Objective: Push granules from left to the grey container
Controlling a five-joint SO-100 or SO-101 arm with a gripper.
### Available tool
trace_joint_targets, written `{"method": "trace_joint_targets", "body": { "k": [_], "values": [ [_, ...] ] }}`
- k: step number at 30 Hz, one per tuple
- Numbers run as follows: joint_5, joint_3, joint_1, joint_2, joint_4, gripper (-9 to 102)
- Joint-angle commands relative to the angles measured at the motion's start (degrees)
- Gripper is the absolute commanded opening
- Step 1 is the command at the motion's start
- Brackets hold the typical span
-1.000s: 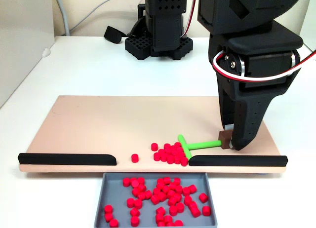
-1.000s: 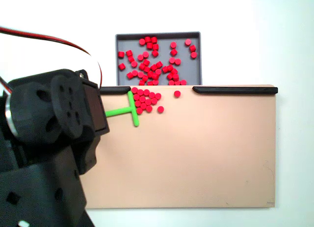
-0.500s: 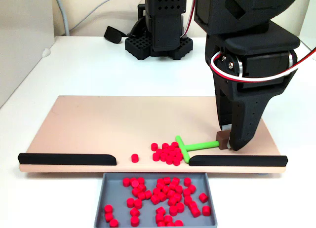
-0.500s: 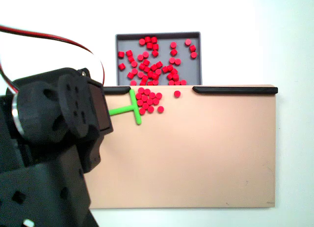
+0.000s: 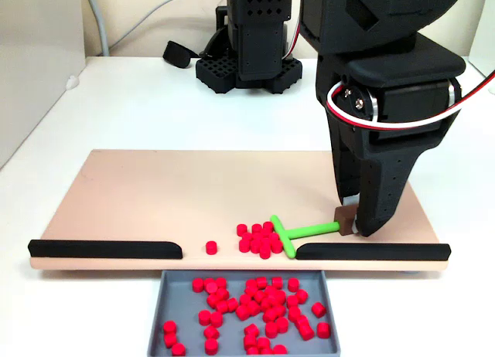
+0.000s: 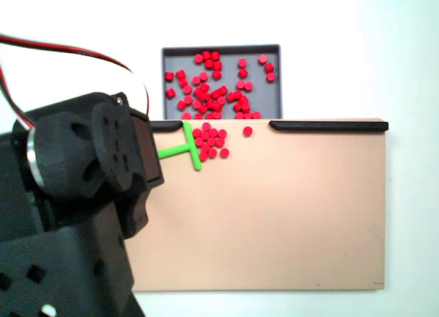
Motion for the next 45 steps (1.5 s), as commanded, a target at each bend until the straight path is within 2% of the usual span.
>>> {"method": "trace_joint_targets", "body": {
  "k": [1,45],
  "values": [
    [-0.53,0.18,0.88,0.0,-0.18,0],
    [-5.19,0.44,3.16,-0.26,0.44,0]
  ]
}}
